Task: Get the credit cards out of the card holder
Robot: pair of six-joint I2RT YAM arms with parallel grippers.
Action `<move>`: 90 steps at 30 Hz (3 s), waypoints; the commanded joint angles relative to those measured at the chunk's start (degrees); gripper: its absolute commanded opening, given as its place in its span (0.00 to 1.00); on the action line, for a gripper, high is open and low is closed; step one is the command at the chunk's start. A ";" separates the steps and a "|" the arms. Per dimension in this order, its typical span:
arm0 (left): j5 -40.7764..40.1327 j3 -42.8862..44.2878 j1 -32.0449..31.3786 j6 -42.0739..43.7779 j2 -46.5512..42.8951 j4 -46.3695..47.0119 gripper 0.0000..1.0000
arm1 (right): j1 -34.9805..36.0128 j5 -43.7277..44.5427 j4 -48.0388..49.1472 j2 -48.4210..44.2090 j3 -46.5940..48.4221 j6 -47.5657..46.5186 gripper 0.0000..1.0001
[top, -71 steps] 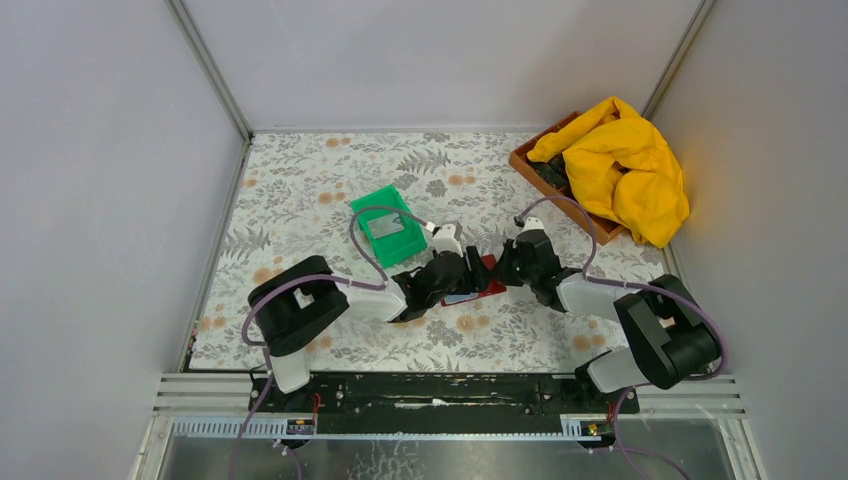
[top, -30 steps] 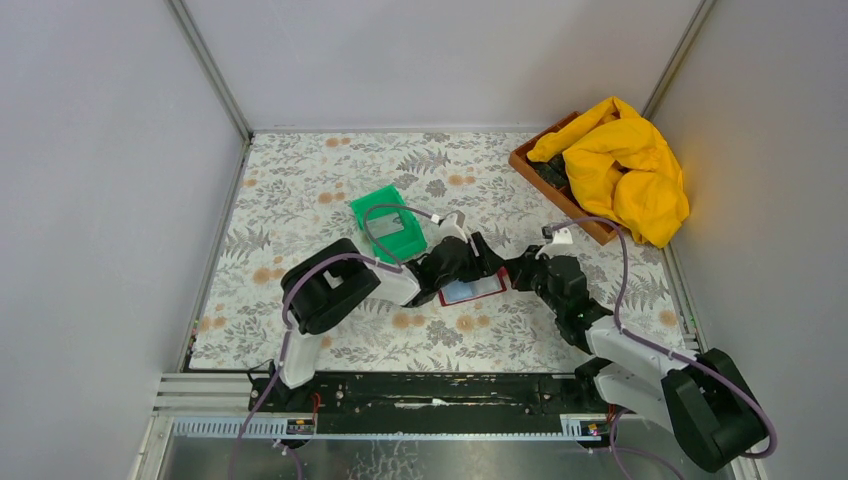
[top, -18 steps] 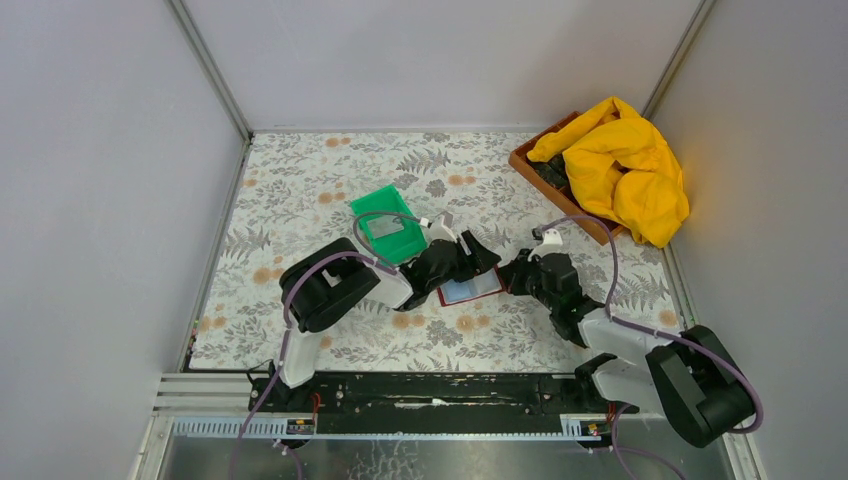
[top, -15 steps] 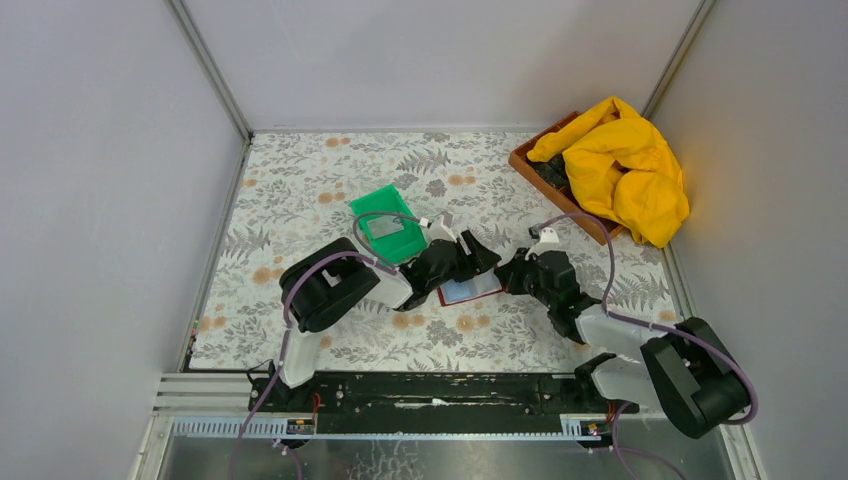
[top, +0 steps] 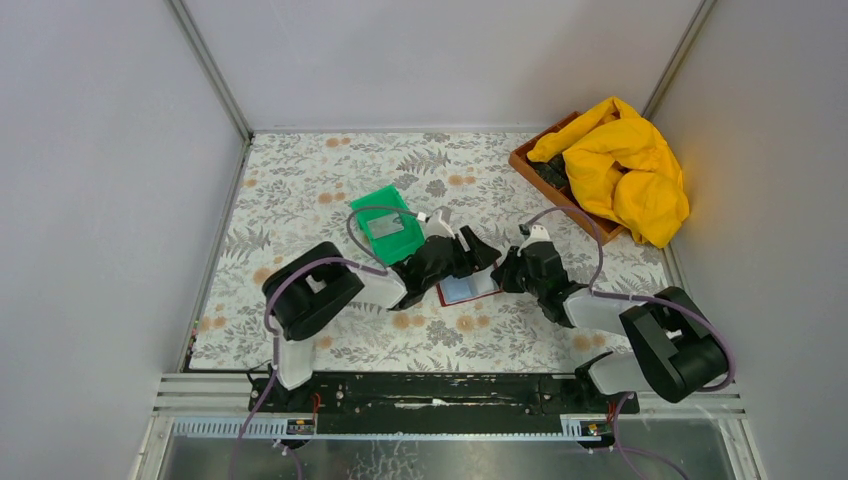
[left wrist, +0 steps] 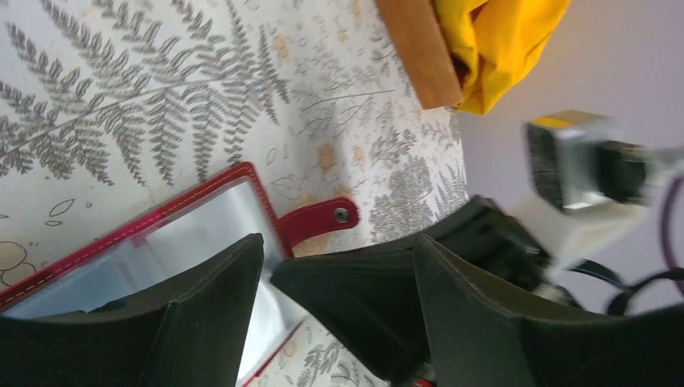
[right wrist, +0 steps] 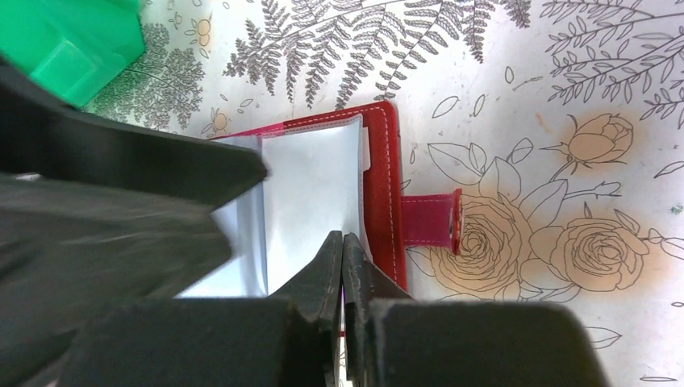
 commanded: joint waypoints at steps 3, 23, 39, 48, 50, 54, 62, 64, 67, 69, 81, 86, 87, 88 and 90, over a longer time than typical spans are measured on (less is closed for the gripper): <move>-2.79 -1.29 0.16 7.01 -8.04 -4.94 0.76 | 0.07 1.71 -4.44 3.40 4.43 1.09 0.00; -28.48 -7.29 -10.15 -6.87 -22.06 -37.71 0.78 | 0.15 1.97 -7.85 6.14 6.85 0.71 0.00; -26.16 -7.38 -11.16 -5.73 -20.24 -33.87 0.77 | 0.11 1.87 -8.01 5.92 6.87 0.38 0.00; -24.31 -7.28 -11.10 -4.08 -19.64 -31.53 0.77 | 0.09 1.88 -7.95 5.94 6.89 0.29 0.00; -24.17 -7.00 -11.17 -3.89 -19.31 -31.39 0.77 | 0.14 1.88 -7.96 6.02 6.96 0.17 0.00; -24.21 -6.38 -11.16 -3.84 -18.07 -31.37 0.77 | 0.08 1.86 -7.95 6.12 6.99 0.13 0.00; -23.14 -6.67 -11.15 -2.56 -15.98 -27.29 0.78 | 0.07 1.60 -7.78 6.19 7.06 -0.11 0.00; -22.74 -6.43 -11.12 -2.25 -16.33 -27.41 0.78 | 0.11 1.62 -7.83 6.20 7.06 -0.11 0.00; -24.29 -5.54 -11.12 -2.65 -17.14 -30.34 0.78 | 0.07 1.55 -7.76 6.29 7.18 -0.10 0.00; -25.67 -5.00 -11.13 -2.82 -17.83 -32.57 0.78 | 0.07 1.44 -7.70 6.37 7.15 -0.11 0.00; -27.15 -5.71 -11.17 -2.41 -19.41 -34.16 0.83 | 0.12 1.13 -7.48 6.99 7.32 -0.09 0.00; -24.91 -6.26 -11.12 -1.46 -19.29 -29.86 0.84 | 0.08 1.04 -7.43 7.38 7.36 -0.10 0.00; -24.61 -5.72 -11.14 -1.20 -19.06 -29.89 0.84 | 0.08 1.08 -7.38 7.54 7.47 -0.10 0.00; -24.38 -5.30 -11.15 -1.01 -18.72 -30.13 0.84 | 0.07 1.02 -7.33 7.72 7.49 -0.09 0.00; -24.32 -4.80 -11.19 -0.77 -18.15 -30.23 0.84 | 0.13 0.88 -7.39 7.98 7.68 -0.10 0.00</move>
